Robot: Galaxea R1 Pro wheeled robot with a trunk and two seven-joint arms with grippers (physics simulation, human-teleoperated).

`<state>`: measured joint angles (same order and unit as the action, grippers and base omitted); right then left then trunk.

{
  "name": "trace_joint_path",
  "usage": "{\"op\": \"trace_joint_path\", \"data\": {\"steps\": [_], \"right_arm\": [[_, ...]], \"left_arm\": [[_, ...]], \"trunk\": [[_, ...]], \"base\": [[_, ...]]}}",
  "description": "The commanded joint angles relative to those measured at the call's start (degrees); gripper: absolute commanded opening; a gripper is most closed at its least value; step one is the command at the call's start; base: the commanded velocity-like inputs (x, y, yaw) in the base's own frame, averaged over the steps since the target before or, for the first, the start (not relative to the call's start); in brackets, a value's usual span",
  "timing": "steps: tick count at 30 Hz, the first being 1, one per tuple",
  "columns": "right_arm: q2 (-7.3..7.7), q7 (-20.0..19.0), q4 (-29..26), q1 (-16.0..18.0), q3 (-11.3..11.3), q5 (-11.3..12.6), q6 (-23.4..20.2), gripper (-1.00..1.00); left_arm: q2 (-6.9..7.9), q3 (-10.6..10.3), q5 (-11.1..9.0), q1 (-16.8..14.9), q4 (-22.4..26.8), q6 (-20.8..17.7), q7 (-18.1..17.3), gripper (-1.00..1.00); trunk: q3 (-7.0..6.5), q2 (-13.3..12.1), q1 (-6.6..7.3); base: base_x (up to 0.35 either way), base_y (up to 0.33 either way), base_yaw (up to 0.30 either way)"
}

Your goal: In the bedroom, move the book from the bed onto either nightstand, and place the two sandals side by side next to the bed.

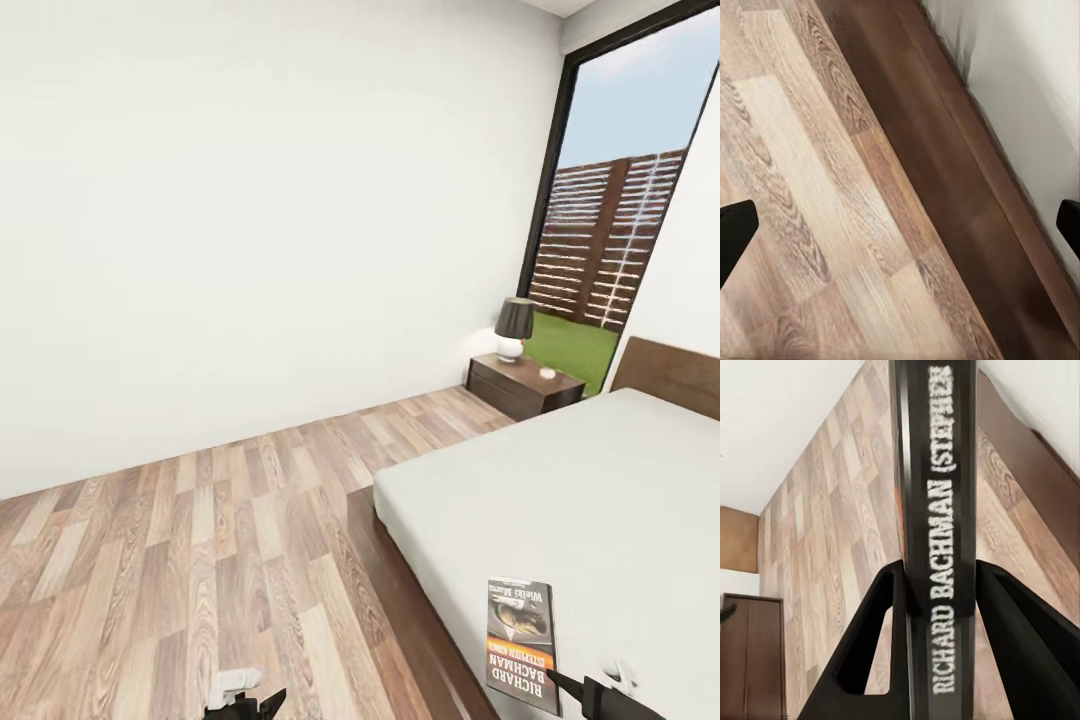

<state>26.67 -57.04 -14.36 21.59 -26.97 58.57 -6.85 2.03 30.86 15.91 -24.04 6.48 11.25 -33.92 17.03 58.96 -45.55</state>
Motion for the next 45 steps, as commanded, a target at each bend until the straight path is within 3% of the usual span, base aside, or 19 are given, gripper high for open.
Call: {"op": "trace_joint_path", "data": {"steps": [1,42,45], "right_arm": [[0.04,-0.27,-0.05,0.04,-0.1,0.76,-0.71,-1.0],[-0.05,-0.27,-0.05,0.04,-0.14,0.76,-0.69,-1.0],[-0.89,-0.27,-0.05,0.04,-0.18,0.74,-0.68,-1.0]], "left_arm": [[0.0,0.43,0.61,-0.07,-0.06,0.35,-0.1,1.0],[-0.36,0.43,0.61,-0.08,-0.06,0.35,-0.1,1.0],[-0.36,0.43,0.61,-0.05,-0.06,0.35,-0.1,1.0]], "trunk": [[0.09,0.05,0.0],[0.12,0.05,0.0],[0.12,0.05,0.0]], "base": [[0.0,0.0,0.265],[0.0,0.0,0.284],[0.0,0.0,0.285]]}}
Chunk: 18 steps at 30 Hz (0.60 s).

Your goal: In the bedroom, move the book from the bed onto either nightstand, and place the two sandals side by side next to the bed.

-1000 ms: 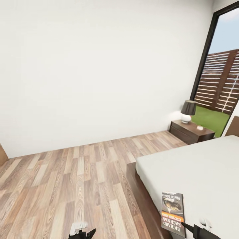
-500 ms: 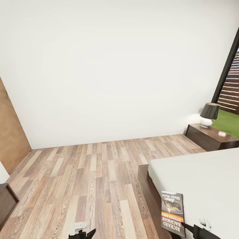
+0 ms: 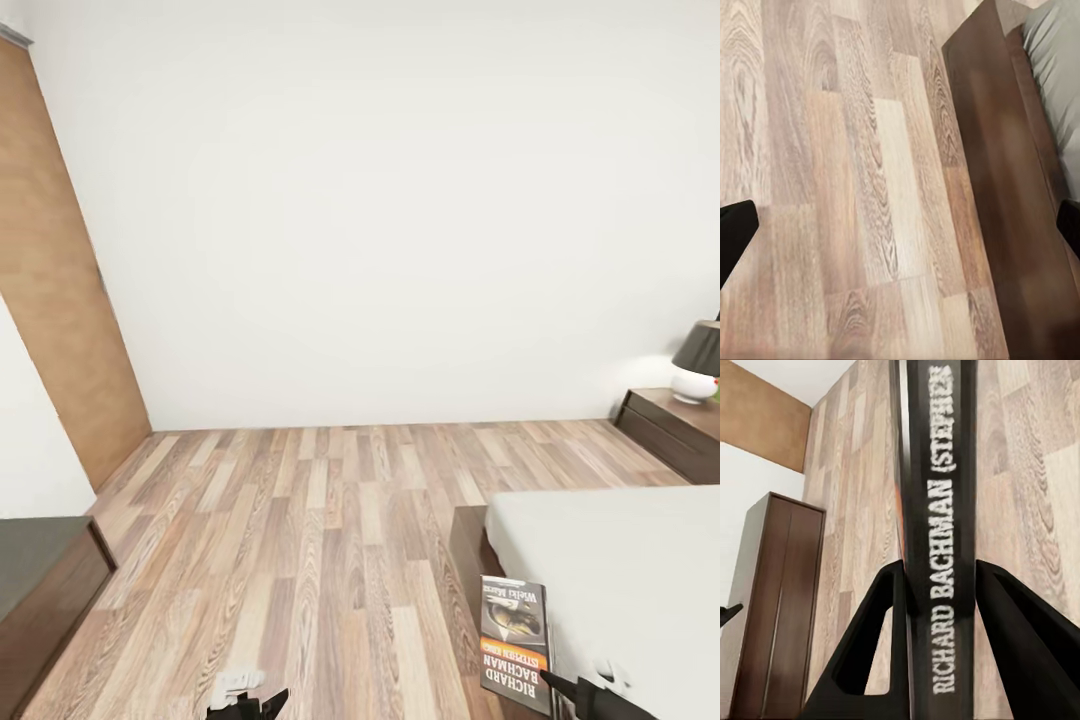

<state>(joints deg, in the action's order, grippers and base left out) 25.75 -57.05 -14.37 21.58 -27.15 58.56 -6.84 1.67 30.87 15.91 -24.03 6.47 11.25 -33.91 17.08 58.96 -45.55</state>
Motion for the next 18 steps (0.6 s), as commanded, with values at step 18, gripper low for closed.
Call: {"op": "trace_joint_path", "data": {"steps": [18], "right_arm": [[-6.15,8.81,6.08,0.09,0.47,0.69,1.29,-1.0]], "left_arm": [[0.0,0.42,0.61,-0.06,-0.06,0.35,-0.1,1.0]], "trunk": [[0.07,0.05,0.0]], "base": [[0.0,0.0,0.06]]}}
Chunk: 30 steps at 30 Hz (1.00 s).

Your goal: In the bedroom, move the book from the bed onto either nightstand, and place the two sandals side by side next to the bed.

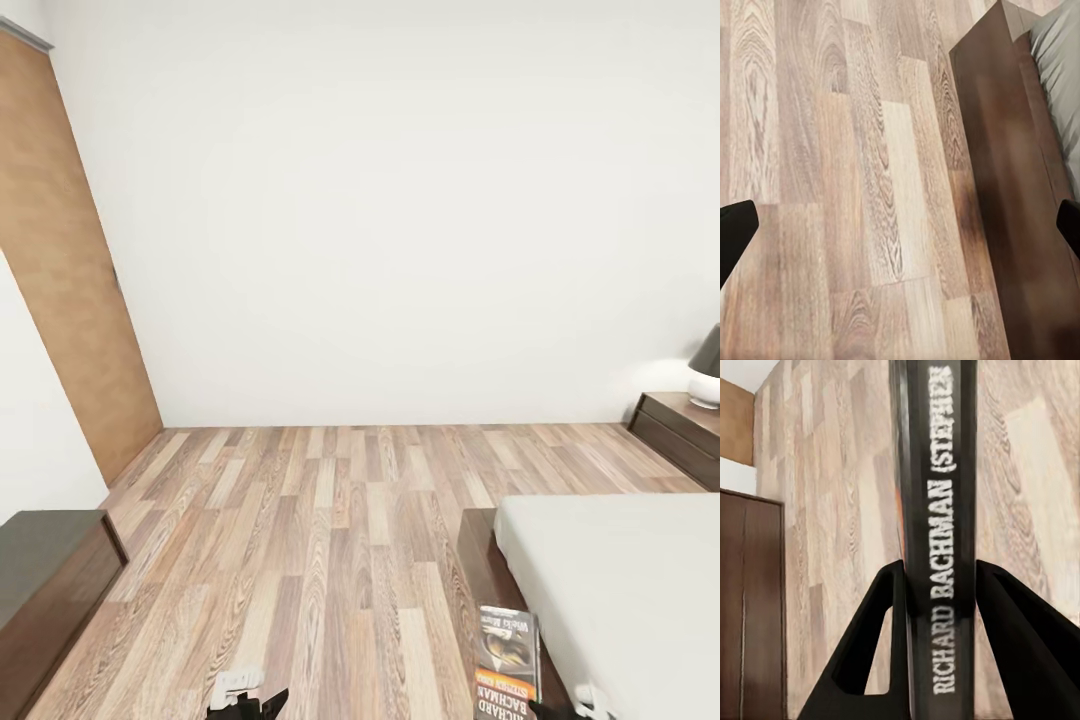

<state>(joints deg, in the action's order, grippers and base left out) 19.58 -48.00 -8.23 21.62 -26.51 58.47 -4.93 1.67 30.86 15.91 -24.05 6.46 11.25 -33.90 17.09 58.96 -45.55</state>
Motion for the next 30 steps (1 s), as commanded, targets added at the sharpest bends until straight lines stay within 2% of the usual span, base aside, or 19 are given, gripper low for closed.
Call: {"op": "trace_joint_path", "data": {"steps": [1,2,4,8,9,12,16,30], "right_arm": [[-0.34,3.97,-0.06,0.06,-0.25,0.61,-0.47,-1.0],[-0.81,8.08,-0.21,0.07,-0.33,0.22,-0.23,-1.0],[-1.3,12.44,-0.5,0.08,-0.49,-0.82,0.92,-1.0],[-1.71,15.66,-0.66,0.08,-0.65,-3.06,4.36,-1.0],[-1.81,16.43,-0.7,0.08,-0.69,-4.71,5.6,-1.0],[-1.88,16.98,-0.72,0.08,-0.72,-7.39,6.51,-1.0],[-1.91,17.17,-0.73,0.08,-0.73,-9.08,6.84,-1.0],[-1.96,17.21,-0.76,0.08,-0.74,-9.69,6.95,-1.0]], "left_arm": [[0.0,0.43,0.62,-0.06,-0.05,0.35,-0.11,1.0],[0.0,0.43,0.62,-0.05,-0.05,0.35,-0.11,1.0],[0.0,0.43,0.62,-0.04,-0.05,0.35,-0.11,1.0],[0.0,0.43,0.62,-0.05,-0.05,0.35,-0.11,1.0],[0.0,0.43,0.62,-0.04,-0.06,0.35,-0.11,1.0],[0.0,0.43,0.62,-0.08,-0.09,0.35,-0.11,1.0],[0.0,0.43,0.62,-0.05,-0.12,0.35,-0.11,1.0],[0.0,0.43,0.69,-0.05,-1.75,0.43,-0.09,1.0]], "trunk": [[0.07,0.05,0.0],[0.07,0.05,0.0],[0.07,0.05,0.0],[0.07,0.05,0.0],[0.07,0.05,0.0],[0.06,0.05,0.0],[-0.01,0.05,0.0],[-1.07,0.05,0.0]], "base": [[0.0,0.0,0.0],[0.0,0.0,0.0],[0.0,0.0,0.0],[0.0,0.0,0.0],[0.0,0.0,0.0],[0.0,0.0,0.0],[0.0,0.0,0.0],[0.0,0.0,0.0]]}}
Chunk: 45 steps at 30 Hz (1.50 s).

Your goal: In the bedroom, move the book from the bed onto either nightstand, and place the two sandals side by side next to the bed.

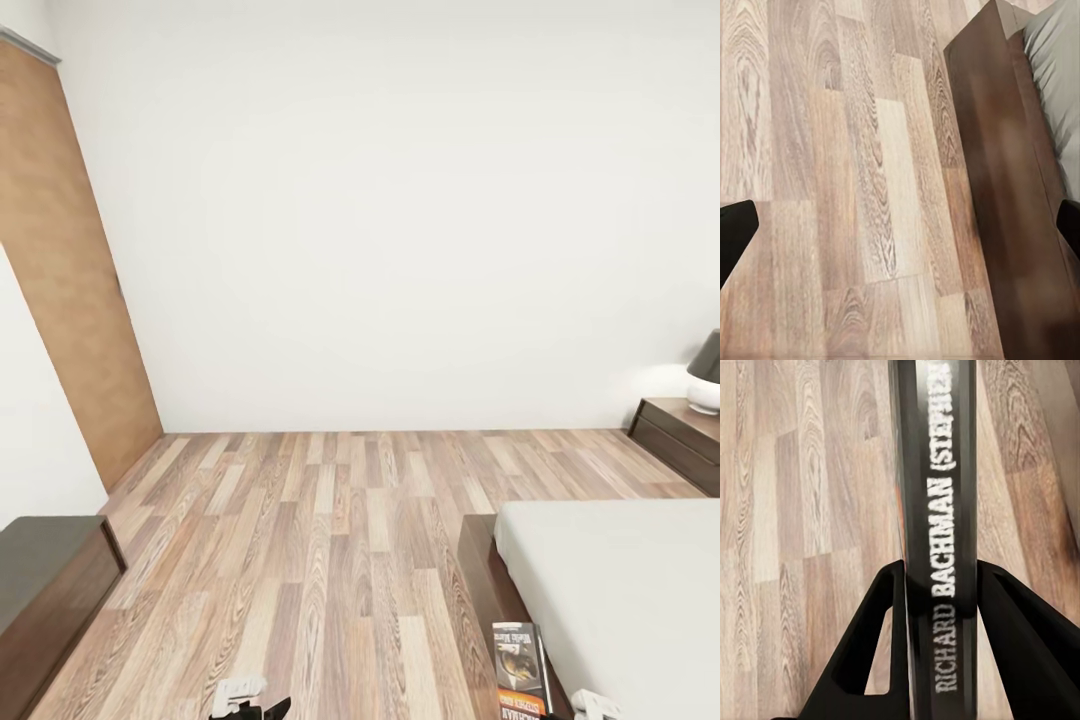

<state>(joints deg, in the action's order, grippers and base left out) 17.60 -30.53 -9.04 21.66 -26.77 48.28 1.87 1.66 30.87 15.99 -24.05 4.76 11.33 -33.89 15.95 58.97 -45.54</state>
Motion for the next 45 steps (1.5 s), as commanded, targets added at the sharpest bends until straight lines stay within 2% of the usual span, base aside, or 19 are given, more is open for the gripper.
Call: {"op": "trace_joint_path", "data": {"steps": [1,45], "right_arm": [[0.03,-0.25,0.02,0.05,-0.47,0.5,0.15,-1.0],[0.05,-0.17,0.02,0.05,-0.43,0.5,0.2,-1.0]], "left_arm": [[0.01,0.42,0.62,-0.04,-0.12,0.35,-0.11,1.0],[0.01,0.45,0.62,-0.05,-0.19,0.36,-0.1,1.0]], "trunk": [[0.03,0.05,-0.01],[2.11,0.05,-0.01]], "base": [[0.0,0.0,0.0],[0.0,0.0,0.0]]}}
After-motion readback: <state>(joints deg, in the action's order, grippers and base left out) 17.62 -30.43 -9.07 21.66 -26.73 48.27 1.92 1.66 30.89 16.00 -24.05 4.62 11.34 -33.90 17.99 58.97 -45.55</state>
